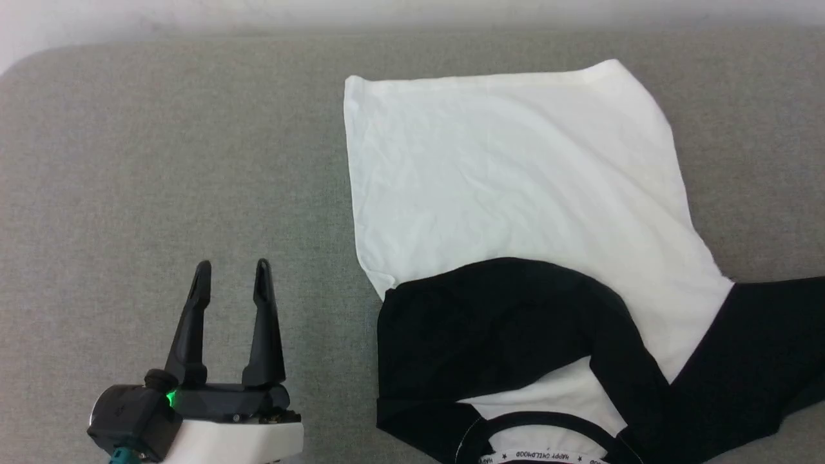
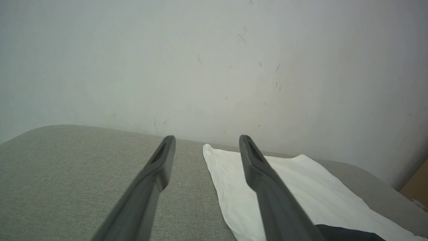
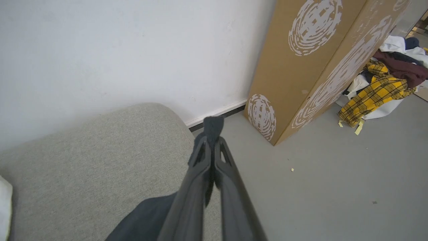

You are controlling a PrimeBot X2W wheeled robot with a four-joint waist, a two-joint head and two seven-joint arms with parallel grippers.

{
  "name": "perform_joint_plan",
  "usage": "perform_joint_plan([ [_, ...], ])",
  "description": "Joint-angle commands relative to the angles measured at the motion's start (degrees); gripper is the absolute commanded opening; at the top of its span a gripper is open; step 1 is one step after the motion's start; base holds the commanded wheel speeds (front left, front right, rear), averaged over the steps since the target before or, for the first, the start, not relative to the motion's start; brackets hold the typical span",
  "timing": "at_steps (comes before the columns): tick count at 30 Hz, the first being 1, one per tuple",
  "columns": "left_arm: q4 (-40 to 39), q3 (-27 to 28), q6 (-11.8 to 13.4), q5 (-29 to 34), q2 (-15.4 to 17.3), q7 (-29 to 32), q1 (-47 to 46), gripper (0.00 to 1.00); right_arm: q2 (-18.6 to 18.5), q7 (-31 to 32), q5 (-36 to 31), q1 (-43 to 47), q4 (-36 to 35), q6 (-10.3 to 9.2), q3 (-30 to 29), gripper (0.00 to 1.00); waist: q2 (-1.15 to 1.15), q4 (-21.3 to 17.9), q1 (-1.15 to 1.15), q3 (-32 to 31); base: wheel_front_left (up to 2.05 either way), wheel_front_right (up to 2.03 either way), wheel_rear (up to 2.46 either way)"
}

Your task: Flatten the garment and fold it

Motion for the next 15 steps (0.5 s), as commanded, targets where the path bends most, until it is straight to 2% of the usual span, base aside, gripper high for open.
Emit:
perform_joint_plan([
  [1, 0.2, 0.1, -0.3, -0.5, 0.4, 0.0, 0.7, 1.00, 0.8, -0.5, 0.9, 1.6, -1.5, -0.05, 1.5, 0.00, 0.00, -0.2, 0.01, -2.1, 0.00, 0.00, 0.00],
  [9, 0.2, 0.3, -0.2, -1.6, 0.8, 0.4, 2.7, 1.00, 8.1, -1.1, 7.9, 8.1, -15.0, -0.05, 11.0, 0.00, 0.00, -0.2, 0.01, -5.3, 0.00, 0.00, 0.00],
  [15, -0.7, 0.7, 0.0, -2.0, 1.3, 0.9, 3.8, 1.00, 13.9, 0.6, 9.6, 11.7, -27.1, -0.05, 17.9, 0.00, 0.00, -0.3, 0.01, -6.2, 0.00, 0.00, 0.00],
])
